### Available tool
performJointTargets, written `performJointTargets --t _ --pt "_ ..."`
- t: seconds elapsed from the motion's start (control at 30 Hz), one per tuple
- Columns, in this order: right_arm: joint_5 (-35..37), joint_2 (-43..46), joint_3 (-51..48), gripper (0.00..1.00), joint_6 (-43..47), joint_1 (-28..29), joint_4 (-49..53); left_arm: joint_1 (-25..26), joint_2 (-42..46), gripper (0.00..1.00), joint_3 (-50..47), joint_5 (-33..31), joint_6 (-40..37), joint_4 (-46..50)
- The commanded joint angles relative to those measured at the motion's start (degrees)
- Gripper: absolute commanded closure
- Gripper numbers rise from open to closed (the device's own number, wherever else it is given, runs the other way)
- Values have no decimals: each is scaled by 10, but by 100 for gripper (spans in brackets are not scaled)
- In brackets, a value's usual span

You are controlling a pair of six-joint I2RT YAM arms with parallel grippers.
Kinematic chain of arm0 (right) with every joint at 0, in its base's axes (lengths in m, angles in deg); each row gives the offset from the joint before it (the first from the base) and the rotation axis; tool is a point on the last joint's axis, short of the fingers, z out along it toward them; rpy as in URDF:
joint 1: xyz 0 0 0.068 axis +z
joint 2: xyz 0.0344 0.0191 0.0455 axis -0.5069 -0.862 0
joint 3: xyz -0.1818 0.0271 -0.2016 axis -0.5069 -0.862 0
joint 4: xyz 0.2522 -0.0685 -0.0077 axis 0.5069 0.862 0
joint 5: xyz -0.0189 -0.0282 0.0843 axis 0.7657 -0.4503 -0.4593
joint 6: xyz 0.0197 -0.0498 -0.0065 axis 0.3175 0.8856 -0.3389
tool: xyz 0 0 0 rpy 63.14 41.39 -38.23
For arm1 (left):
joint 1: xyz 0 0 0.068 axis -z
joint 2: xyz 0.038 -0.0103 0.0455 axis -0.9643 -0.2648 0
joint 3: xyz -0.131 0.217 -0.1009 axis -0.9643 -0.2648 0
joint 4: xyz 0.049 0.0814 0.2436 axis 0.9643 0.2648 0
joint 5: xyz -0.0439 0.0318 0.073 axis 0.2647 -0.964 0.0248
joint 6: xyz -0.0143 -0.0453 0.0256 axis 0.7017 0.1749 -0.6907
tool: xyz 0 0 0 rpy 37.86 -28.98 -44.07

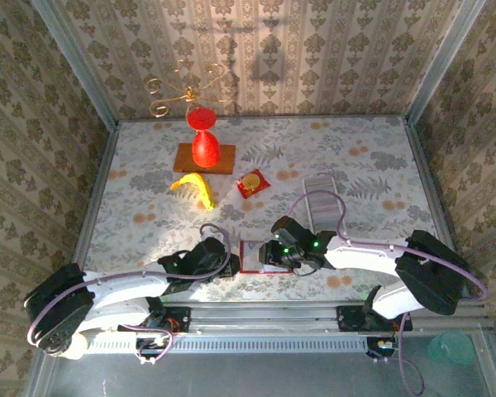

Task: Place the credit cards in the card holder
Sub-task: Flip over the card slot in the card holder, then pick up the credit card from the storage box.

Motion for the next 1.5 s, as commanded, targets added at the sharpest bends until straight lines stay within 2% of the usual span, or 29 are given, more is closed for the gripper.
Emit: performJointTargets --t 0.0,0.27,0.43,0.53,0.63,0.73,0.8,0.93,1.03,1.13,1.17,1.27,1.37,1.47 --pt "-6 -12 31 55 -8 13 -25 4 7 83 -2 -15 2 11" --pt "-34 -82 64 47 -18 30 -79 4 44 83 -18 -45 15 41" --pt "-40 -115 81 44 -13 31 -79 3 81 83 -26 -59 18 67" --pt "-32 -99 91 44 8 27 -49 3 98 83 -28 -63 15 79" --pt "-1 -48 113 44 72 18 22 3 105 83 -23 -64 6 84" --pt "44 15 138 44 176 2 110 3 102 83 -12 -63 -5 85" --pt "62 82 150 39 246 -15 156 3 98 82 -7 -60 -17 79" --pt "72 201 153 33 428 -20 171 2 93 81 3 -63 -35 72" --pt "63 293 113 33 618 -19 154 1 91 81 7 -63 -49 60" --pt "57 374 77 30 858 -21 181 -1 92 81 14 -58 -59 56" --pt "78 392 73 27 912 -23 201 0 93 81 16 -55 -61 55" --pt "124 406 84 27 1021 -64 269 -1 95 81 20 -52 -71 55" --pt "103 403 86 26 1148 -137 340 -1 96 80 22 -48 -81 55" --pt "114 386 60 23 1252 -204 330 0 97 80 21 -39 -85 46"
